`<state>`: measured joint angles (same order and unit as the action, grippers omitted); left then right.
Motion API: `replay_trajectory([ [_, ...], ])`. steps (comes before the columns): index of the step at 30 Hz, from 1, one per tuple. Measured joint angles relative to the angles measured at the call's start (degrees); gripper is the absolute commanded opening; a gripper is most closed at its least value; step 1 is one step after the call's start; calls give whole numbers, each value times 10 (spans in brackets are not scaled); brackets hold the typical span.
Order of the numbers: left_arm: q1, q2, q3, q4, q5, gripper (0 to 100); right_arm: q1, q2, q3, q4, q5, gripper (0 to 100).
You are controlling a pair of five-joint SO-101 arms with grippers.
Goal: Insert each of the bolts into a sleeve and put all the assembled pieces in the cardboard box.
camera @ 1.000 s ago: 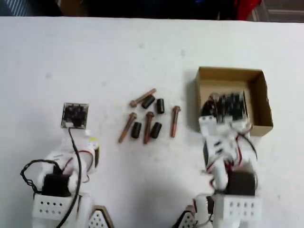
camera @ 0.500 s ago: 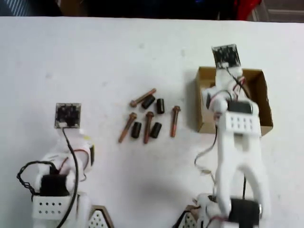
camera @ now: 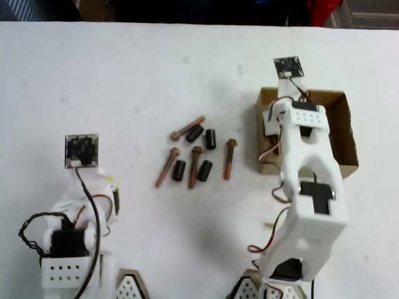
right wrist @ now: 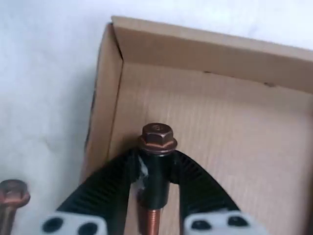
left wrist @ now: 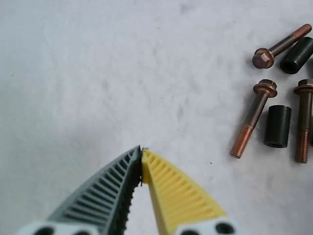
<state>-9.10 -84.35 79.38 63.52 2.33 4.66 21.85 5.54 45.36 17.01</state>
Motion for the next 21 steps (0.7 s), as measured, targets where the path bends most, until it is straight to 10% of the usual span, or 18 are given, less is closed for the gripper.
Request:
replay_trajectory([
  [11,0,0,0,0,0,31,0,39,-40,-1,0,273],
  [21,0,-55,0,-1,0,30,-2,-8,-40,18,0,194],
])
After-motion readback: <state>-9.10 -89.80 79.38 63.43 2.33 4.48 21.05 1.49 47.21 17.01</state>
